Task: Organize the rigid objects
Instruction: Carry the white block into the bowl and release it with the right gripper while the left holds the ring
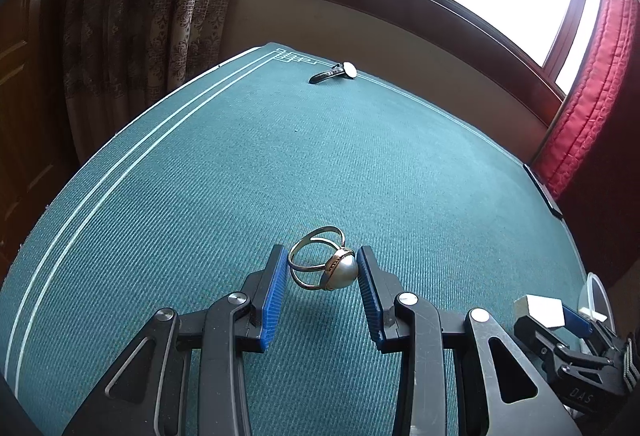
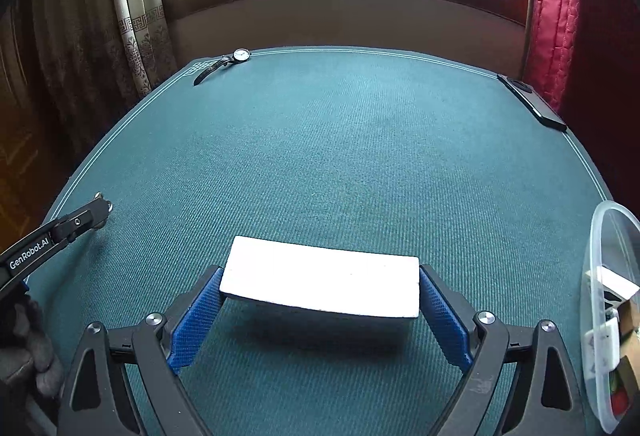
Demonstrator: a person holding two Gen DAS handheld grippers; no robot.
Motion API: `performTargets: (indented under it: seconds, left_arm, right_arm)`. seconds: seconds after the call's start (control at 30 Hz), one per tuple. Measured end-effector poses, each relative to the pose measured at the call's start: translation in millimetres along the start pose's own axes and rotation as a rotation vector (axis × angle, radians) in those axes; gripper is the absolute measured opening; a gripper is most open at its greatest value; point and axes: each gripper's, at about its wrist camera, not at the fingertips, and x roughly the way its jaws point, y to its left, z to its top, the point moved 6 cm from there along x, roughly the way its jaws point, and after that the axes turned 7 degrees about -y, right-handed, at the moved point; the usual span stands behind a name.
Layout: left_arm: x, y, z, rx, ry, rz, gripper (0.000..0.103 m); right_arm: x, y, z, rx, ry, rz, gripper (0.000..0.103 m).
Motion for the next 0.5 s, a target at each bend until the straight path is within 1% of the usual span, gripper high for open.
performTargets:
  seconds: [0.3, 0.5]
  left_arm:
    - [-3, -14, -9, 0.036, 0.017, -0.014, 0.037]
    - [-8, -22, -19, 0.049, 0.041, -0.030, 0.037]
  right_arm:
    - [-35, -35, -2, 0.057, -0.056, -0.038, 0.095]
    - [-57, -65, -6, 0.100, -0.086, -0.087, 0.095]
